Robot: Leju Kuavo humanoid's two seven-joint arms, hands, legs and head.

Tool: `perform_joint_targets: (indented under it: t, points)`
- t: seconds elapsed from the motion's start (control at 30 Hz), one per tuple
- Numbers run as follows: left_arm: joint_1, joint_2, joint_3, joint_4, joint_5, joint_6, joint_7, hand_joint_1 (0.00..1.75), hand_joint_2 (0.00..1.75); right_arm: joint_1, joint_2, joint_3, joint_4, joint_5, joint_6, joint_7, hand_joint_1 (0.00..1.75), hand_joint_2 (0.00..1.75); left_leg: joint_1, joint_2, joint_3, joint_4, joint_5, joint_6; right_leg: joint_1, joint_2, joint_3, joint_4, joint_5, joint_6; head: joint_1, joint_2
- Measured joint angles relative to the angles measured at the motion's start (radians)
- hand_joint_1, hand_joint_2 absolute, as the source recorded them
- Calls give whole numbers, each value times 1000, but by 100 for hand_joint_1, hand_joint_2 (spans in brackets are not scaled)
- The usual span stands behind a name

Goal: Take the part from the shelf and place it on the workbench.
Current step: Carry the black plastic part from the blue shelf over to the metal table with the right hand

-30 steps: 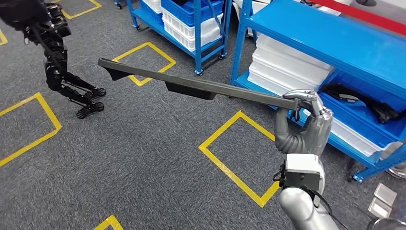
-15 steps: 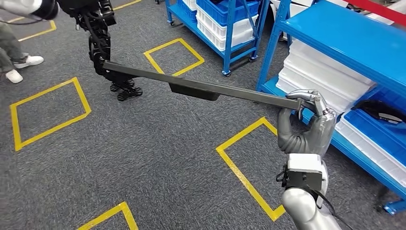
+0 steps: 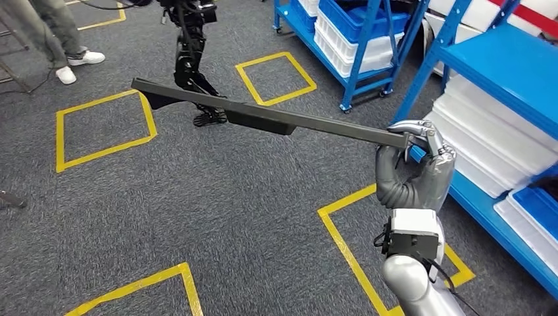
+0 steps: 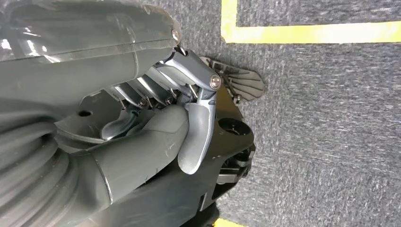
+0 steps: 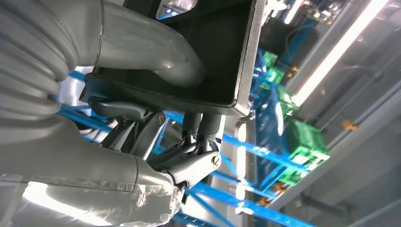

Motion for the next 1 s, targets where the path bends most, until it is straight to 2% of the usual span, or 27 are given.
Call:
perform_joint_targets:
  t: [0.07,0.1,0.13,0.17,0.2,0.23,0.27,0.3,0.37,0.4,0.43,0.5,0.57,0.6,0.63,0.67,0.7,0.73,0.8,0.83,0.87,0.93,0.97,1.0]
  points:
    - [-1,-2,0,0,1,-1,0,175,175,0,0,0,0,1,0,1,175,175,3,-19,4,-5,2,5,-1,46,-61,119,-57,2,6,0]
    - [-1,-3,0,0,2,-1,0,175,175,1,0,0,1,0,0,1,175,175,3,-29,4,-4,1,7,-1,54,-96,180,-76,3,9,0]
    - [-1,-4,0,0,3,-1,0,175,175,1,0,0,1,0,0,1,175,175,3,-42,4,-3,0,8,-2,57,-120,215,-78,5,11,0]
    - [0,-4,0,0,4,-2,0,175,175,1,0,0,2,-1,0,1,175,175,3,-54,5,0,-2,7,-3,59,-127,213,-58,6,11,0]
    - [1,-5,0,0,5,-2,0,175,175,1,0,0,2,-1,0,0,175,175,5,-68,6,4,-4,5,-5,62,-115,172,-20,8,12,0]
    - [1,-5,0,0,6,-2,0,175,175,0,0,0,2,-1,0,-1,175,175,6,-81,7,10,-9,2,-9,72,-91,105,23,9,12,0]
    - [1,-6,0,0,6,-2,0,175,175,0,1,1,3,-2,0,-2,175,175,7,-93,4,17,-14,-3,-12,91,-66,43,51,11,12,0]
    - [0,-6,0,0,7,-2,0,175,175,-1,1,1,3,-2,0,-4,175,175,7,-105,0,25,-17,-8,-15,108,-48,-2,67,9,12,0]
    - [1,-6,0,0,8,-3,-1,175,175,-2,1,1,5,-4,0,-5,175,175,9,-122,-9,33,-19,-18,-14,124,-38,-25,64,3,12,0]
    - [2,-6,0,0,8,-3,-2,175,175,-3,1,1,5,-5,0,-5,175,175,11,-131,-12,33,-18,-23,-13,116,-38,-27,66,-4,11,0]
    - [3,-6,0,0,8,-3,-2,175,175,-5,2,1,5,-6,0,-5,175,175,12,-130,-13,35,-19,-27,-12,106,-35,-29,67,-9,10,0]
    - [4,-5,0,0,9,-3,-3,175,175,-8,2,1,5,-8,1,-5,175,175,10,-94,-29,77,-42,-39,-13,83,-29,-34,67,-20,3,0]
    - [2,-5,0,1,9,-4,-6,175,175,-10,3,1,5,-9,1,-6,175,175,11,-45,-82,188,-94,-50,-11,58,-23,-35,63,-29,-4,0]
    - [2,-5,0,1,9,-4,-8,175,175,-10,3,1,5,-9,1,-7,175,175,13,-35,-115,251,-117,-54,-9,45,-21,-35,61,-31,-4,0]
    - [3,-5,0,1,10,-4,-10,175,175,-11,3,1,5,-10,1,-7,175,175,15,-30,-140,296,-127,-55,-8,32,-19,-35,58,-33,-4,0]
    - [3,-4,0,1,10,-4,-12,175,175,-11,3,1,5,-10,1,-7,175,175,16,-28,-149,308,-121,-55,-7,20,-16,-35,55,-33,-5,0]
    - [5,-4,0,1,10,-3,-12,175,175,-11,3,1,5,-10,1,-7,175,175,15,-25,-137,280,-96,-52,-6,9,-11,-35,51,-32,-5,0]
    - [6,-4,0,1,10,-3,-13,175,175,-12,3,1,5,-10,1,-7,175,175,14,-15,-108,218,-59,-47,-6,-2,-6,-35,47,-31,-5,0]
    - [6,-3,0,2,10,-3,-16,175,175,-13,3,1,5,-10,1,-7,175,175,2,28,-48,90,-9,-33,-4,-20,4,-36,38,-25,-5,0]
    - [6,-2,0,2,10,-3,-17,175,175,-14,3,1,5,-11,1,-7,175,175,-5,45,-32,54,-1,-26,-3,-27,7,-37,35,-22,-6,0]
    - [5,-2,0,2,10,-3,-18,175,175,-14,3,1,5,-12,1,-6,175,175,-11,51,-29,41,-4,-21,-3,-35,9,-39,33,-17,-6,0]
    - [5,-1,0,3,10,-4,-18,175,175,-17,4,1,6,-14,1,-5,175,175,-14,32,-29,34,-4,-13,-2,-54,15,-45,30,-7,-7,0]
    - [6,-1,0,3,10,-5,-18,175,175,-19,4,2,8,-15,1,-5,175,175,-12,22,-25,25,-2,-9,-3,-53,20,-43,24,-3,-6,0]
    - [6,-2,0,3,9,-6,-19,175,175,-22,4,2,9,-14,1,-5,175,175,-8,12,-18,15,2,-4,-3,-39,19,-32,14,-1,-4,0]
